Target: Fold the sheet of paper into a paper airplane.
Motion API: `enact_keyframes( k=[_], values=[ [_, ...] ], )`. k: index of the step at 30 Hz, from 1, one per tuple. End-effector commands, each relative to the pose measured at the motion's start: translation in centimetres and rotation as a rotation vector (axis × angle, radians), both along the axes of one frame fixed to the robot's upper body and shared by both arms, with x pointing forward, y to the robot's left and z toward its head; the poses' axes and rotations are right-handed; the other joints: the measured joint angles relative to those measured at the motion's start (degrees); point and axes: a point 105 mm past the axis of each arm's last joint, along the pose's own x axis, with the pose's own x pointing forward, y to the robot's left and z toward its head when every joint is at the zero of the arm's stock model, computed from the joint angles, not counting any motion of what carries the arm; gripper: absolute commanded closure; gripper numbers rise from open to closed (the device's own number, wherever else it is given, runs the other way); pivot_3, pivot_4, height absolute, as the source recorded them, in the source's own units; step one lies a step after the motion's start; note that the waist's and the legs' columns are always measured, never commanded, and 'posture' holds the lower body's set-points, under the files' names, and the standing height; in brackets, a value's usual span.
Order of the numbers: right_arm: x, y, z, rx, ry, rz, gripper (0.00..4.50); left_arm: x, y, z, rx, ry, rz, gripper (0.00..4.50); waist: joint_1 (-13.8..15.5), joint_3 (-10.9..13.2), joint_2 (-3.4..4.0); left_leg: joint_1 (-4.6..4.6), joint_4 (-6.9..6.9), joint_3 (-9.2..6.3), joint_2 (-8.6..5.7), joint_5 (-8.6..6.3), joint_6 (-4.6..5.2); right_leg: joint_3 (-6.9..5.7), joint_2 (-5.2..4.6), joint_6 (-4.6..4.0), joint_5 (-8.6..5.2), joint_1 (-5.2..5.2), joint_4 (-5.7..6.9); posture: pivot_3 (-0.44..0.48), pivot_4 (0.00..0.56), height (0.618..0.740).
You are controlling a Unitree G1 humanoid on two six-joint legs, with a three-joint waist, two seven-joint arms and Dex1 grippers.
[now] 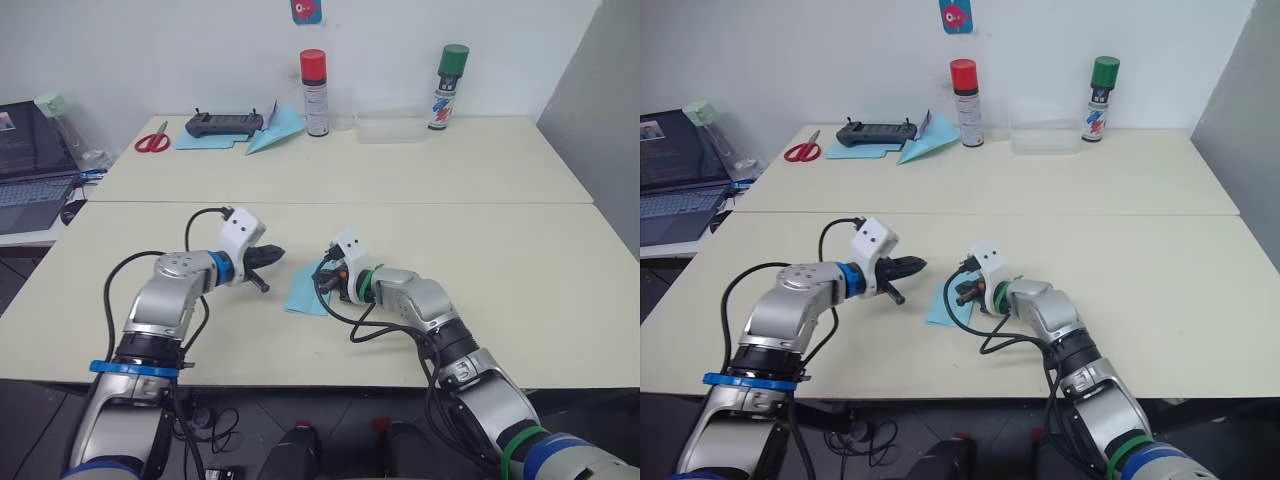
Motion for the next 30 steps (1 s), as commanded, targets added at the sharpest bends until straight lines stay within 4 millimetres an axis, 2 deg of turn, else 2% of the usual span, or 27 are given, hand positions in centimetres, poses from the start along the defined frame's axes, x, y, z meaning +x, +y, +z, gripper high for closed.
enact_keyframes(
  k=[1, 5, 8, 11, 13, 15, 17, 25, 27, 30],
  values=[
    [0.2, -1.2, -1.2, -0.044, 0.016, -0.036, 4.48, -0.1, -1.2, -0.5, 0.003, -0.025, -0.001, 4.50, 0.2, 0.0, 0.00, -0.01, 0.00, 0.00, 0.01, 0.00, 0.00, -0.01, 0.00, 0.00, 0.00, -0.01, 0.00, 0.000, 0.150, 0.740],
    [0.0, -1.3, -0.6, -0.034, -0.033, -0.012, 4.48, -0.7, -2.0, -3.2, 0.045, 0.014, -0.013, 4.50, 0.4, 0.0, 0.00, -0.03, 0.00, 0.00, 0.00, 0.00, 0.00, -0.01, 0.00, 0.00, 0.00, -0.02, 0.00, 0.000, 0.150, 0.740],
    [-0.2, -1.2, -0.2, -0.034, -0.102, 0.026, 4.48, -1.1, -1.7, -5.3, 0.129, 0.053, -0.016, 4.50, 0.7, 0.0, 0.00, -0.04, 0.00, 0.00, -0.04, 0.00, 0.00, -0.03, -0.04, 0.00, 0.00, 0.00, -0.02, 0.000, 0.150, 0.740],
    [0.6, -1.8, -0.7, -0.083, -0.139, -0.020, 4.48, -1.7, -1.9, -6.3, 0.131, 0.098, -0.031, 4.50, 0.7, 0.0, 0.00, -0.01, 0.01, 0.02, -0.10, 0.00, 0.01, -0.03, -0.09, 0.01, -0.01, 0.03, -0.03, 0.000, 0.150, 0.740],
    [1.9, -2.4, -0.6, -0.076, -0.136, -0.120, 4.48, -2.0, -2.1, -6.8, 0.156, 0.099, -0.053, 4.50, 0.6, 0.0, 0.00, 0.02, 0.01, 0.00, -0.08, 0.01, 0.01, -0.04, -0.09, 0.01, -0.01, 0.06, -0.02, 0.000, 0.150, 0.740],
    [4.2, -4.3, -0.3, -0.087, -0.141, -0.297, 4.48, -2.2, -2.1, -7.8, 0.183, 0.110, -0.063, 4.50, 0.6, 0.0, 0.04, 0.12, 0.00, 0.00, -0.05, 0.01, 0.01, -0.02, -0.07, 0.01, -0.01, 0.08, 0.01, 0.000, 0.150, 0.740],
    [5.2, -5.3, -0.4, -0.106, -0.147, -0.365, 4.48, -2.3, -1.7, -8.8, 0.231, 0.114, -0.074, 4.50, 0.9, -0.1, 0.03, 0.17, 0.00, -0.03, -0.07, 0.01, 0.01, -0.05, -0.06, 0.00, -0.01, 0.07, 0.04, 0.000, 0.150, 0.740],
    [6.1, -7.9, -1.3, -0.159, -0.142, -0.469, 4.48, -1.8, -1.8, -9.0, 0.242, 0.093, -0.070, 4.50, 1.4, -0.2, 0.15, 0.68, -0.02, -0.03, -0.13, 0.00, 0.04, -0.07, -0.17, -0.05, -0.06, 0.46, -0.05, 0.000, 0.150, 0.740],
    [6.2, -7.7, -0.5, -0.135, -0.197, -0.452, 4.48, -1.6, -1.9, -8.9, 0.240, 0.088, -0.071, 4.50, 1.6, -0.2, 0.15, 0.72, -0.02, -0.07, -0.13, 0.00, 0.05, -0.11, -0.17, -0.04, -0.06, 0.54, -0.05, 0.000, 0.150, 0.740],
    [6.0, -6.0, 2.6, -0.003, -0.317, -0.369, 4.48, -1.4, -2.0, -8.7, 0.231, 0.084, -0.070, 4.50, 1.7, -0.2, 0.17, 0.71, -0.01, -0.06, -0.14, 0.01, 0.05, -0.11, -0.17, -0.04, -0.07, 0.53, -0.05, 0.000, 0.150, 0.740]
  ],
)
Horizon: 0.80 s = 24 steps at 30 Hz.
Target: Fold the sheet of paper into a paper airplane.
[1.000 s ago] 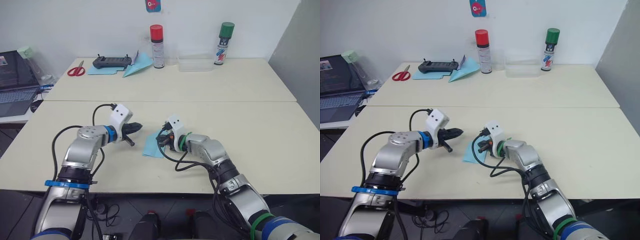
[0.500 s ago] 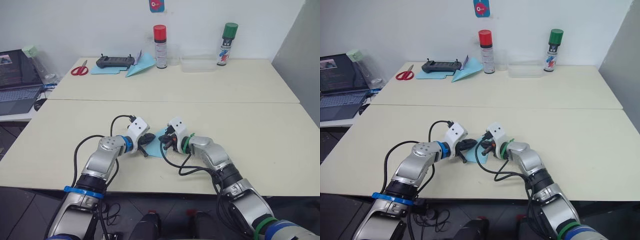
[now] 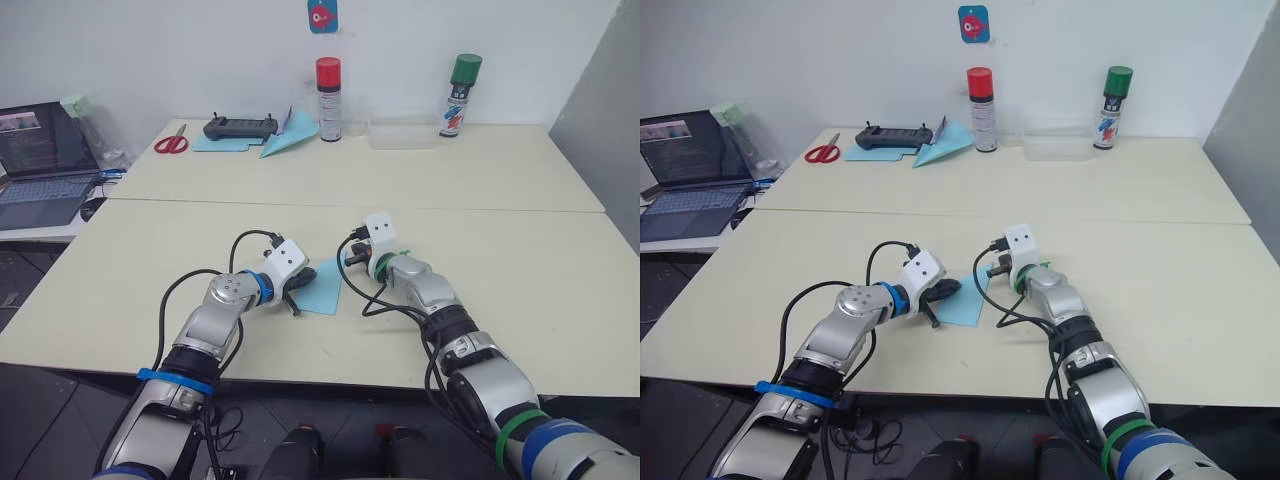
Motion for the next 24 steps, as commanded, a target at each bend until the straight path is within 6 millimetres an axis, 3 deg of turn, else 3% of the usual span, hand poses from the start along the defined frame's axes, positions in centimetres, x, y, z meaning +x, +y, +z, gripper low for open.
enact_keyframes(
  k=[1, 4, 9, 13, 24],
  values=[
    [-0.4, 1.2, 3.5, 0.089, -0.156, 0.118, 4.48, -1.2, 1.5, -4.1, 0.074, 0.146, 0.048, 4.50, 0.0, 0.0, 0.02, -0.01, 0.00, 0.00, 0.00, 0.00, 0.00, 0.00, 0.00, 0.00, 0.00, -0.01, 0.00, 0.000, 0.150, 0.740],
    [-2.1, 2.8, 3.2, 0.030, -0.185, 0.276, 4.48, -1.2, 1.4, -4.2, 0.077, 0.145, 0.045, 4.50, -0.1, 0.0, 0.07, -0.07, 0.00, 0.03, 0.01, 0.00, 0.00, 0.03, 0.01, 0.00, -0.01, 0.05, 0.01, 0.000, 0.150, 0.740],
    [-3.8, 3.4, 0.5, -0.025, -0.075, 0.331, 4.48, -1.1, 0.9, -4.2, 0.077, 0.144, 0.043, 4.50, 0.2, 0.0, 0.08, -0.03, -0.01, -0.04, 0.05, 0.00, 0.00, -0.02, 0.04, 0.00, -0.01, -0.01, 0.01, 0.000, 0.150, 0.740],
    [-6.3, 3.5, -1.9, -0.087, 0.024, 0.435, 4.48, -1.0, 1.0, -4.2, 0.077, 0.144, 0.044, 4.50, 0.6, 0.0, 0.10, -0.03, -0.01, -0.02, 0.01, -0.01, 0.00, 0.01, -0.01, 0.01, -0.02, -0.02, -0.06, 0.000, 0.150, 0.740],
    [-13.0, 3.3, -3.6, -0.105, 0.204, 0.760, 4.48, -1.0, 1.0, -4.4, 0.079, 0.157, 0.043, 4.50, 0.6, -0.4, 0.28, -0.04, -0.01, -0.02, 0.07, -0.04, 0.01, -0.05, -0.02, 0.06, -0.05, 0.03, -0.16, 0.000, 0.150, 0.740]
  ],
)
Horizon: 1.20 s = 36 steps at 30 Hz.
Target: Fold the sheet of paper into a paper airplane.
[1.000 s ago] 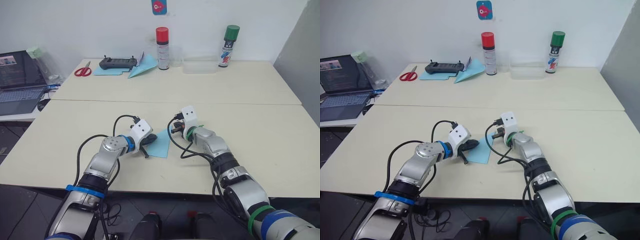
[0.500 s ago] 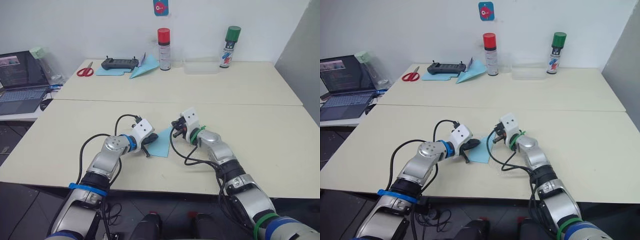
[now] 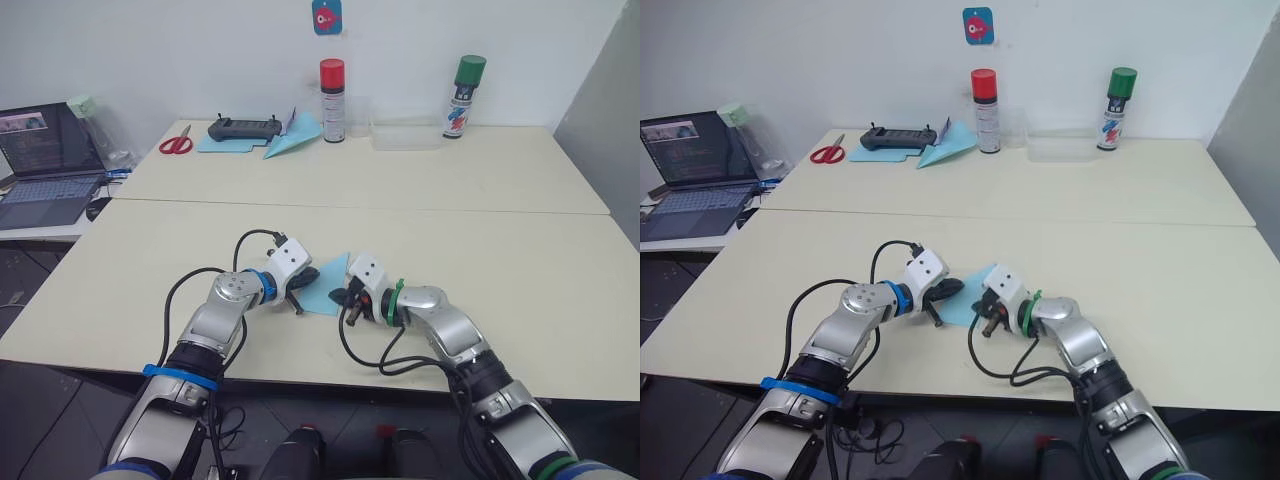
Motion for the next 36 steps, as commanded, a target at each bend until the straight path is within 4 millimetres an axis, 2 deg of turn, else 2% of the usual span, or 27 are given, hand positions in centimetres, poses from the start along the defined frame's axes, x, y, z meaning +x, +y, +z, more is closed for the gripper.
enact_keyframes(
  k=[1, 3, 5, 9, 11, 13, 16, 18, 20, 23, 25, 28, 32, 36],
  values=[
    [-2.5, 0.1, -1.9, -0.058, 0.104, 0.095, 4.48, -1.3, 1.5, -4.2, 0.085, 0.145, 0.042, 4.50, 0.0, -0.1, 0.03, 0.00, 0.00, 0.00, 0.00, -0.01, 0.00, -0.01, 0.00, 0.00, 0.00, 0.00, -0.01, 0.000, 0.150, 0.740],
    [-3.2, -0.1, -1.9, -0.063, 0.129, 0.131, 4.48, -1.3, 1.4, -4.3, 0.087, 0.147, 0.039, 4.50, 0.0, -0.2, 0.05, 0.00, 0.00, 0.01, 0.02, -0.03, 0.00, -0.01, 0.00, 0.00, -0.01, 0.01, -0.03, 0.000, 0.150, 0.740],
    [-3.0, -0.1, -1.2, -0.046, 0.116, 0.124, 4.48, -1.3, 1.4, -4.3, 0.088, 0.149, 0.035, 4.50, 0.0, -0.2, 0.04, -0.01, -0.01, 0.01, 0.02, -0.09, -0.08, -0.02, -0.01, 0.00, -0.01, 0.01, -0.05, 0.000, 0.150, 0.740],
    [-0.6, 0.3, 2.8, 0.073, 0.001, 0.030, 4.48, -1.4, 1.0, -3.9, 0.020, 0.167, 0.040, 4.50, 0.0, -0.1, 0.03, -0.03, -0.01, 0.00, 0.02, -0.13, -0.13, -0.04, -0.01, 0.00, -0.01, 0.01, -0.08, 0.000, 0.150, 0.740],
    [0.0, 0.4, 4.0, 0.104, -0.028, -0.001, 4.48, -1.4, 0.9, -3.5, -0.015, 0.174, 0.042, 4.50, 0.0, -0.1, 0.02, -0.12, -0.01, -0.02, 0.02, -0.13, -0.13, -0.04, -0.01, 0.01, -0.01, -0.07, -0.08, 0.000, 0.150, 0.740],
    [0.2, 0.5, 4.4, 0.113, -0.034, -0.020, 4.48, -1.4, 0.9, -3.4, -0.022, 0.173, 0.043, 4.50, 0.0, 0.0, -0.03, -0.20, -0.01, -0.04, 0.03, -0.11, -0.09, -0.05, -0.01, 0.02, -0.01, -0.17, -0.08, 0.000, 0.150, 0.740],
    [2.5, 0.7, 4.1, 0.096, -0.075, -0.163, 4.48, -0.9, 1.3, -2.8, -0.054, 0.176, 0.063, 4.50, 0.0, 0.0, -0.03, -0.35, -0.02, -0.02, 0.03, -0.03, 0.03, -0.04, 0.00, 0.03, 0.00, -0.34, -0.05, 0.000, 0.150, 0.740],
    [3.4, 1.1, 2.9, 0.056, -0.099, -0.205, 4.48, -0.7, 1.3, -2.2, -0.096, 0.186, 0.069, 4.50, -0.1, 0.0, -0.03, -0.47, -0.02, -0.03, 0.03, -0.02, 0.04, -0.04, 0.02, 0.03, 0.00, -0.47, -0.03, 0.000, 0.150, 0.740],
    [3.5, 1.9, 3.0, 0.128, -0.031, -0.228, 4.48, -0.8, 1.3, -2.1, -0.079, 0.183, 0.051, 4.50, 0.0, 0.0, -0.05, -0.53, -0.02, -0.04, 0.01, -0.02, 0.04, -0.05, 0.03, 0.02, 0.01, -0.52, -0.04, 0.000, 0.150, 0.740],
    [1.7, 2.2, 4.0, 0.121, -0.057, -0.066, 4.48, -0.8, 1.3, -2.3, -0.071, 0.188, 0.048, 4.50, 0.0, 0.1, -0.02, -0.84, -0.01, -0.02, -0.06, 0.00, 0.03, -0.01, 0.03, 0.03, 0.03, -0.57, -0.03, 0.000, 0.150, 0.740],
    [0.0, 1.8, 5.2, 0.143, -0.031, 0.032, 4.48, -0.7, 1.3, -2.3, -0.067, 0.185, 0.048, 4.50, 0.0, 0.1, -0.04, -0.86, 0.01, -0.04, -0.10, 0.00, 0.03, -0.05, 0.02, 0.04, 0.03, -0.55, -0.07, 0.000, 0.150, 0.740],
    [-0.2, 0.5, 5.9, 0.111, -0.045, 0.050, 4.48, -0.6, 1.2, -2.2, -0.067, 0.181, 0.049, 4.50, 0.0, 0.1, -0.08, -0.89, 0.03, -0.02, -0.08, -0.01, 0.05, -0.05, 0.01, 0.12, 0.07, -0.52, -0.13, 0.000, 0.150, 0.740],
    [0.7, -1.3, 5.8, 0.008, -0.101, 0.039, 4.48, -0.6, 1.1, -2.4, -0.052, 0.177, 0.041, 4.50, 0.0, 0.2, -0.10, -0.88, 0.01, -0.04, 0.02, -0.01, 0.04, -0.15, 0.02, 0.11, 0.06, -0.51, -0.09, 0.000, 0.150, 0.740],
    [3.6, -2.2, 7.2, 0.010, -0.178, -0.084, 4.48, -0.8, 1.1, -2.5, -0.050, 0.180, 0.037, 4.50, 0.0, 0.2, -0.11, -0.88, 0.01, 0.03, 0.00, -0.01, 0.04, -0.10, 0.01, 0.12, 0.07, -0.52, -0.09, 0.000, 0.150, 0.740]
  ],
)
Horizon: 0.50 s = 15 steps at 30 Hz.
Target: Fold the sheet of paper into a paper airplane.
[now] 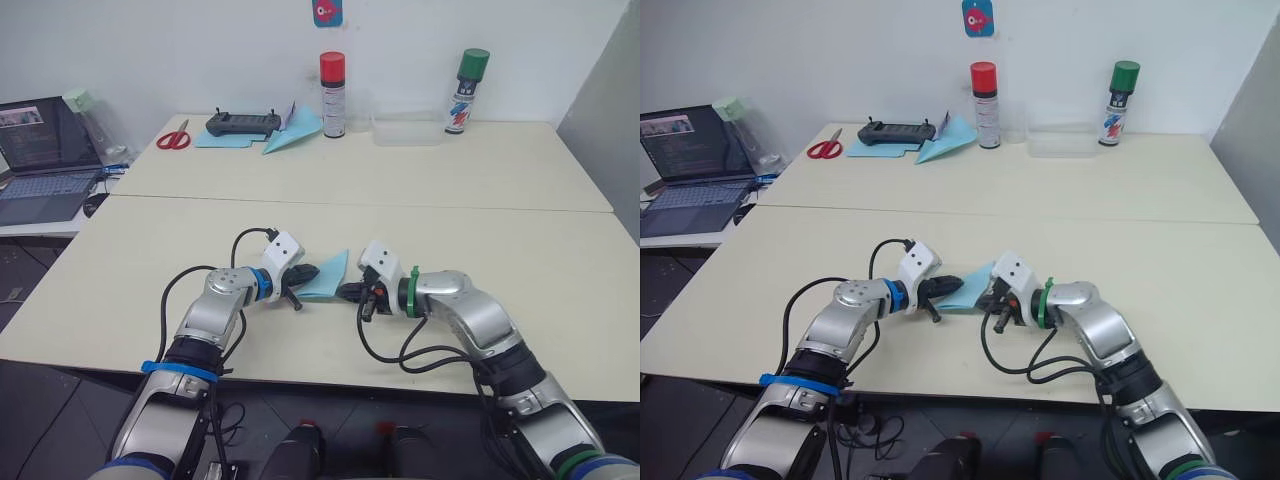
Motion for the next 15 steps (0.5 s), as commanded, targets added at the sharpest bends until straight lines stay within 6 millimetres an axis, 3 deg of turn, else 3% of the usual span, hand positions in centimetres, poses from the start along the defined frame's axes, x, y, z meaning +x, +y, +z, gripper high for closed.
enact_keyframes(
  k=[1, 5, 9, 15],
  values=[
    [1.9, 0.6, 3.0, 0.066, -0.107, -0.052, 4.48, -1.0, 0.7, -3.2, 0.073, 0.101, 0.020, 4.50, 0.0, 0.0, 0.00, 0.00, 0.00, -0.03, 0.00, 0.00, 0.00, -0.01, 0.00, 0.00, 0.00, 0.00, 0.00, 0.000, 0.150, 0.740],
    [2.4, 2.3, 3.2, 0.120, -0.115, -0.070, 4.48, -1.0, 0.5, -3.2, 0.075, 0.097, 0.012, 4.50, 0.1, 0.0, 0.00, 0.00, 0.00, -0.07, 0.00, 0.00, 0.00, -0.01, 0.01, -0.01, 0.00, 0.00, -0.01, 0.000, 0.150, 0.740],
    [1.6, 4.0, -0.1, 0.043, -0.074, -0.048, 4.48, -0.9, 0.4, -3.0, 0.066, 0.095, 0.011, 4.50, 0.1, 0.0, 0.00, 0.02, 0.00, -0.08, -0.05, 0.01, 0.00, 0.01, 0.00, -0.01, 0.00, -0.01, -0.01, 0.000, 0.150, 0.740],
    [1.1, 3.3, -3.9, -0.087, -0.022, -0.061, 4.48, 0.2, 2.5, 0.3, 0.056, 0.023, 0.028, 4.50, -0.2, 0.0, -0.02, 0.04, 0.00, -0.06, -0.04, 0.01, 0.00, 0.05, 0.02, -0.01, 0.00, -0.02, 0.05, 0.000, 0.150, 0.740]
  ],
)
